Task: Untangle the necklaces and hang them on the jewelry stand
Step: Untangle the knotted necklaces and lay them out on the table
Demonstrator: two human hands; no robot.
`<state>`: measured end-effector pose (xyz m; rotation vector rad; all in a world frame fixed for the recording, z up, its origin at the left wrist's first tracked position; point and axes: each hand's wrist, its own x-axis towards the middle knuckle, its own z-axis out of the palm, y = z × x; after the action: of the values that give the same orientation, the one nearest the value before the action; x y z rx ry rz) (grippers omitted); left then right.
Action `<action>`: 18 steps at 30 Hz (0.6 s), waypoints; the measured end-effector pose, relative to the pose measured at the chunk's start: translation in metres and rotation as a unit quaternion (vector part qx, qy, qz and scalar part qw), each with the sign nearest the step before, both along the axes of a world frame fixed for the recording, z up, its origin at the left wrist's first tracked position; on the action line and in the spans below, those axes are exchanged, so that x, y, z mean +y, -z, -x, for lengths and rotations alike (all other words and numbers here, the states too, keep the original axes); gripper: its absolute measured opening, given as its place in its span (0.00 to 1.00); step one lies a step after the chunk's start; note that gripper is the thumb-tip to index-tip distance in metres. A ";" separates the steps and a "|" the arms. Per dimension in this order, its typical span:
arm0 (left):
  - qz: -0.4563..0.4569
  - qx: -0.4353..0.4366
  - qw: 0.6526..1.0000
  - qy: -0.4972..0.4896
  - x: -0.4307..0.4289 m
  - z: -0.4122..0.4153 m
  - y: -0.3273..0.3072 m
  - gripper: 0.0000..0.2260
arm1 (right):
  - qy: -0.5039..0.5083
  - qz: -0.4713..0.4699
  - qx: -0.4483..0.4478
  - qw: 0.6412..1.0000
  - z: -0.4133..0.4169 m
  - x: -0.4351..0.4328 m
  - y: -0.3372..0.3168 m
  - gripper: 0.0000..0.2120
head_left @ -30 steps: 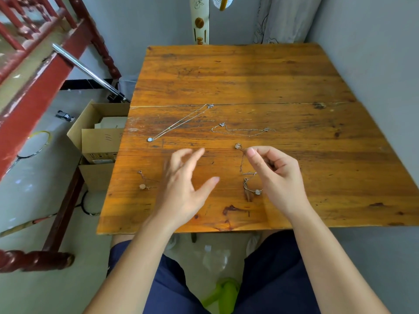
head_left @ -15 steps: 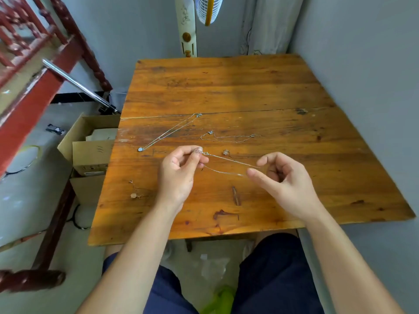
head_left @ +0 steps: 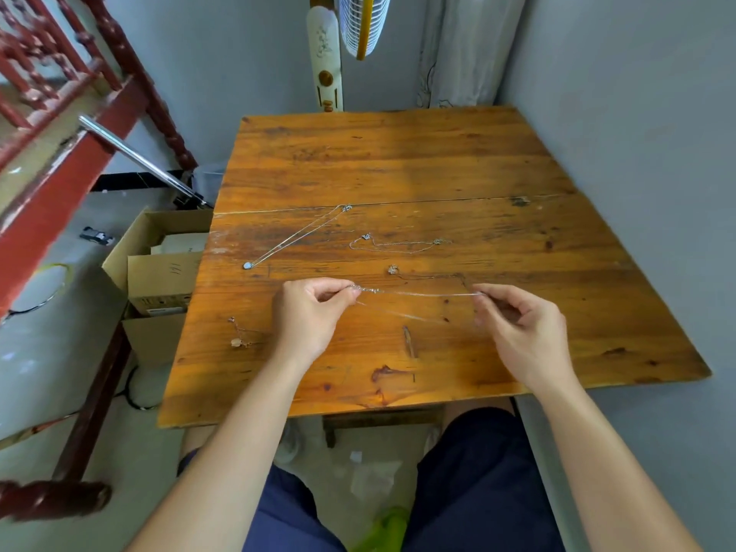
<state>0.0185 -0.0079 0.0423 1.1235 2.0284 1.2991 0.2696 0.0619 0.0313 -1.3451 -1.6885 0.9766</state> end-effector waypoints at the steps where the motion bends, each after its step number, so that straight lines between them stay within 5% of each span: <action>1: 0.010 0.046 0.999 -0.002 0.001 -0.002 0.003 0.05 | 0.010 0.009 -0.007 1.000 -0.004 0.000 0.000 0.09; 5: 0.081 0.133 0.987 0.044 0.006 -0.007 0.012 0.08 | 0.019 0.058 -0.095 0.994 -0.020 0.002 0.004 0.11; 10: 0.092 0.123 0.985 0.075 0.000 -0.005 0.004 0.23 | -0.009 0.063 -0.145 0.987 -0.023 -0.005 0.003 0.19; 18: 0.127 0.239 0.960 -0.077 -0.065 0.046 0.005 0.23 | -0.081 -0.040 -0.148 0.985 0.044 -0.029 -0.002 0.16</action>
<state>-0.0277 -0.0734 0.0372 1.2630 2.5905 0.8493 0.2255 0.0330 0.0335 -1.3684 -2.0657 0.8187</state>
